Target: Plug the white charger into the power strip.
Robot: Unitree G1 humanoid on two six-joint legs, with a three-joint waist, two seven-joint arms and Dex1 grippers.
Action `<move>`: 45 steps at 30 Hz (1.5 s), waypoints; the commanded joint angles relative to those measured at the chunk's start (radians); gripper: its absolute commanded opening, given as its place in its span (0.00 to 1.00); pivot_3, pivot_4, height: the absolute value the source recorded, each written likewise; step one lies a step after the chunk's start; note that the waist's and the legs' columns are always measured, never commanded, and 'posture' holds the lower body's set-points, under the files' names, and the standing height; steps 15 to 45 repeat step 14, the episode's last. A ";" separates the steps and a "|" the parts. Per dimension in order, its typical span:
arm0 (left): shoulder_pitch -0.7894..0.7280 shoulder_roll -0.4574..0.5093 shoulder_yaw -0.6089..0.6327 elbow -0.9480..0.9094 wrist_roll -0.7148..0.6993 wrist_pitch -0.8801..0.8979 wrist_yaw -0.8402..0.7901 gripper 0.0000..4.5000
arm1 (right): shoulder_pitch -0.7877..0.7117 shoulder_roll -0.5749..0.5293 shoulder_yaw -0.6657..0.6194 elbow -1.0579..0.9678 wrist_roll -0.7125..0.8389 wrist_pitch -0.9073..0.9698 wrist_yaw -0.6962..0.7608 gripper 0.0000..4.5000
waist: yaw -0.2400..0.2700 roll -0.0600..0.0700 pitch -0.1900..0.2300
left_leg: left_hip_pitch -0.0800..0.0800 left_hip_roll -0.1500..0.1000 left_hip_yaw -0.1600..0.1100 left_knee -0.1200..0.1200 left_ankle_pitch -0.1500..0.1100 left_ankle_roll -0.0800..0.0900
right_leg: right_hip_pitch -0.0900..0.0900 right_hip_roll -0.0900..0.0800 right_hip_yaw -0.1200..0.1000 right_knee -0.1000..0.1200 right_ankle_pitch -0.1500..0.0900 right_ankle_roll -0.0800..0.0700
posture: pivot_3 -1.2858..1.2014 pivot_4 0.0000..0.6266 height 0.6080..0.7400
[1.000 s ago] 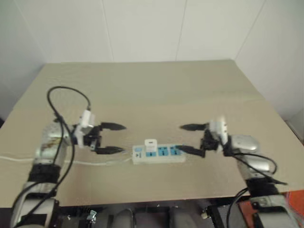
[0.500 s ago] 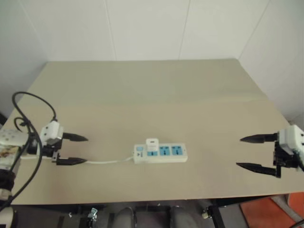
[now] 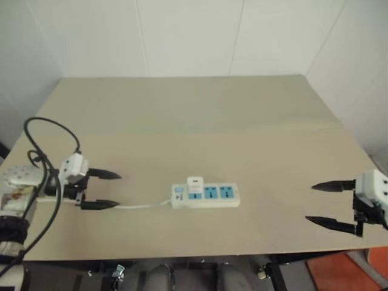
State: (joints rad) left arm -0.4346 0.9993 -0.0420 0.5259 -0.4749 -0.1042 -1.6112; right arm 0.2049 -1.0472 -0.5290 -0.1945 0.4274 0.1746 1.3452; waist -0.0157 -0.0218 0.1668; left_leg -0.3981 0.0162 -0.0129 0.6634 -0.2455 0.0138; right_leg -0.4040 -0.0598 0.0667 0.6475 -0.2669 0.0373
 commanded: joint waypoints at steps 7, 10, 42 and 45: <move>-0.017 0.004 0.042 -0.023 -0.007 0.018 -0.003 1.00 | 0.016 0.002 -0.061 -0.026 -0.003 -0.029 -0.015 1.00 | 0.001 0.000 0.000 | 0.000 0.000 0.000 0.000 0.000 0.000 | 0.000 0.000 0.000 0.000 0.000 0.000 | 0.52 0.24 1.00; -0.022 0.000 0.042 -0.023 -0.005 0.021 -0.003 1.00 | 0.023 0.006 -0.070 -0.029 0.002 -0.028 -0.018 1.00 | 0.001 0.000 0.000 | 0.000 0.000 0.000 0.001 0.000 0.000 | 0.000 0.000 0.000 0.000 0.000 0.000 | 0.52 0.24 1.00; -0.028 -0.012 0.046 -0.026 -0.003 0.027 -0.003 1.00 | 0.029 0.012 -0.081 -0.034 0.010 -0.024 -0.020 1.00 | 0.001 0.000 0.000 | 0.000 0.000 0.000 0.001 0.000 0.000 | 0.000 0.000 0.000 0.001 0.000 0.000 | 0.52 0.24 1.00; -0.028 -0.012 0.046 -0.026 -0.003 0.027 -0.003 1.00 | 0.029 0.012 -0.081 -0.034 0.010 -0.024 -0.020 1.00 | 0.001 0.000 0.000 | 0.000 0.000 0.000 0.001 0.000 0.000 | 0.000 0.000 0.000 0.001 0.000 0.000 | 0.52 0.24 1.00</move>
